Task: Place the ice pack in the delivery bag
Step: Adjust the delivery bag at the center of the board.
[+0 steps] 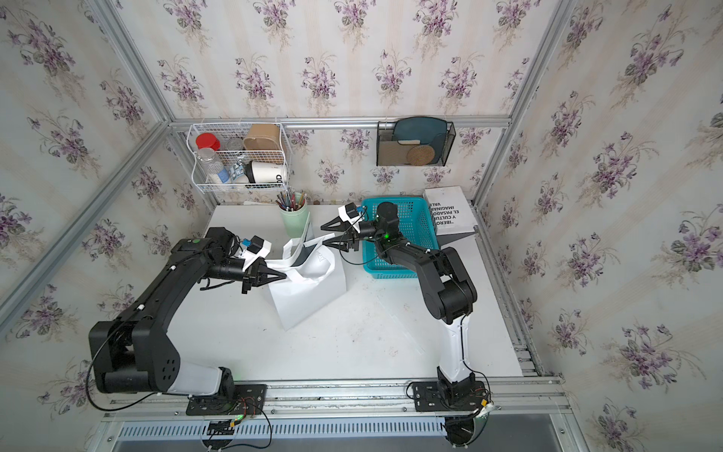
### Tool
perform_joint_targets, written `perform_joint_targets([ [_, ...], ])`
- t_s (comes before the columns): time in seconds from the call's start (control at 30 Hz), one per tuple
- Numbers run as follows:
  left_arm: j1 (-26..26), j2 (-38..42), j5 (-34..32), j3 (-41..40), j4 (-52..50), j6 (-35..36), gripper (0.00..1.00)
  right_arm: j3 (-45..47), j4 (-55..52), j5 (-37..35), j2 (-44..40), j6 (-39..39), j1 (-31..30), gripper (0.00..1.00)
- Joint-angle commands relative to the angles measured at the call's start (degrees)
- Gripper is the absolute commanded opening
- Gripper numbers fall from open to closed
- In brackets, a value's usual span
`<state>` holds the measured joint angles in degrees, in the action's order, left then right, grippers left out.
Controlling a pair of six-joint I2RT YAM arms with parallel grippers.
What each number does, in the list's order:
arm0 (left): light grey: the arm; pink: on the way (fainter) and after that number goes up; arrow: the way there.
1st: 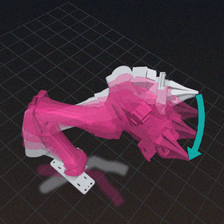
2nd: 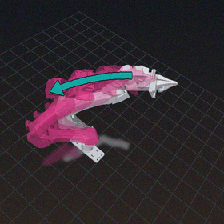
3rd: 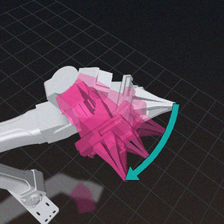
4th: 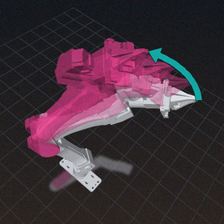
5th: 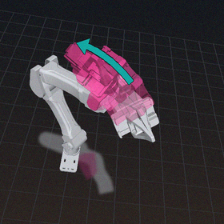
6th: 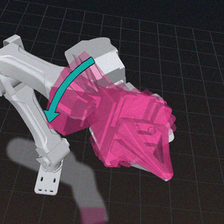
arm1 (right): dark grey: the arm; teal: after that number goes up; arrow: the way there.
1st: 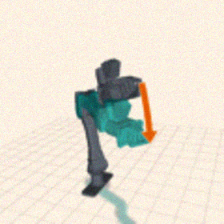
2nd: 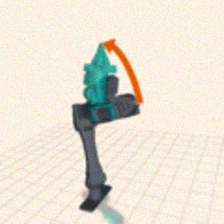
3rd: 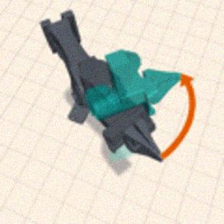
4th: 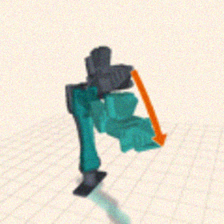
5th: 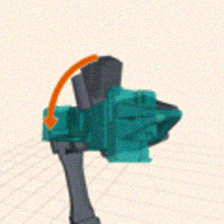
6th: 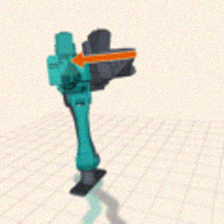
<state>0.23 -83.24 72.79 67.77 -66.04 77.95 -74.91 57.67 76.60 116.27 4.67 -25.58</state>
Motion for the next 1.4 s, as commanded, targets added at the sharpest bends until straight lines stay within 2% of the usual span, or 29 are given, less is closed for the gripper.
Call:
perform_joint_targets([
  [0.0, 0.66, 1.08, 0.67, 0.06, -3.46, 1.66, 0.00, 3.51, 5.42, 0.35, -2.39, 3.88, 0.06, 0.29],
  [0.07, 1.89, 1.73, 0.68, 0.11, -3.80, 1.52, 0.00, 6.15, 5.95, -0.07, -4.77, 4.03, 0.06, 0.12],
  [0.13, 3.97, 3.89, 0.05, -0.27, -4.00, 1.19, 0.00, 9.76, 5.45, -1.42, -8.32, 2.37, 0.12, 0.00],
  [0.2, 5.78, 5.26, -1.12, -0.79, -4.37, 1.08, 0.00, 14.35, -0.83, -5.54, -14.56, -4.76, -0.01, 0.00],
  [0.27, 6.71, 6.72, -1.60, -1.20, -4.50, 1.06, 0.00, 16.36, -17.40, -13.28, -22.25, -18.96, -1.01, 0.00],
  [0.3, 7.04, 8.12, -1.60, -1.31, -4.45, 0.86, 0.00, 15.54, -33.25, -18.47, -27.31, -29.57, -2.44, 0.00],
  [0.33, 7.33, 9.33, -1.77, -1.45, -4.18, 0.63, 0.00, 14.82, -43.52, -21.55, -30.37, -36.06, -3.37, 0.00],
  [0.4, 8.12, 11.28, -2.52, -0.94, -3.90, 0.38, 0.00, 15.30, -53.02, -25.97, -35.74, -41.04, -4.65, 0.00],
  [0.53, 9.22, 13.71, -3.38, 0.15, -1.14, -2.66, 0.00, 19.78, -57.65, -29.21, -46.76, -41.73, -6.50, 0.00],
  [0.63, 9.26, 14.18, -2.86, -3.47, 4.79, -6.72, 0.00, 21.77, -60.93, -29.90, -48.79, -41.00, -8.10, 0.03],
  [0.8, 8.98, 11.98, -1.74, -10.82, 12.80, -11.30, 0.00, 25.25, -57.16, -32.55, -44.30, -38.77, -11.16, 0.01],
  [0.9, 8.35, 11.65, -4.50, -13.22, 15.19, -14.53, 0.00, 24.43, -50.82, -37.75, -40.30, -31.29, -11.22, 0.00],
  [1.0, 7.33, 13.14, -8.09, -14.34, 15.76, -16.68, 0.03, 23.58, -48.73, -42.02, -37.66, -29.50, -11.18, 0.00],
  [1.17, 5.69, 15.37, -10.41, -16.43, 17.11, -17.97, 0.08, 23.35, -46.33, -40.52, -35.69, -30.62, -10.98, 0.03],
  [1.37, 5.62, 16.71, -11.12, -16.28, 18.25, -21.71, 0.24, 24.04, -44.74, -35.60, -36.78, -30.29, -10.34, 0.03],
])
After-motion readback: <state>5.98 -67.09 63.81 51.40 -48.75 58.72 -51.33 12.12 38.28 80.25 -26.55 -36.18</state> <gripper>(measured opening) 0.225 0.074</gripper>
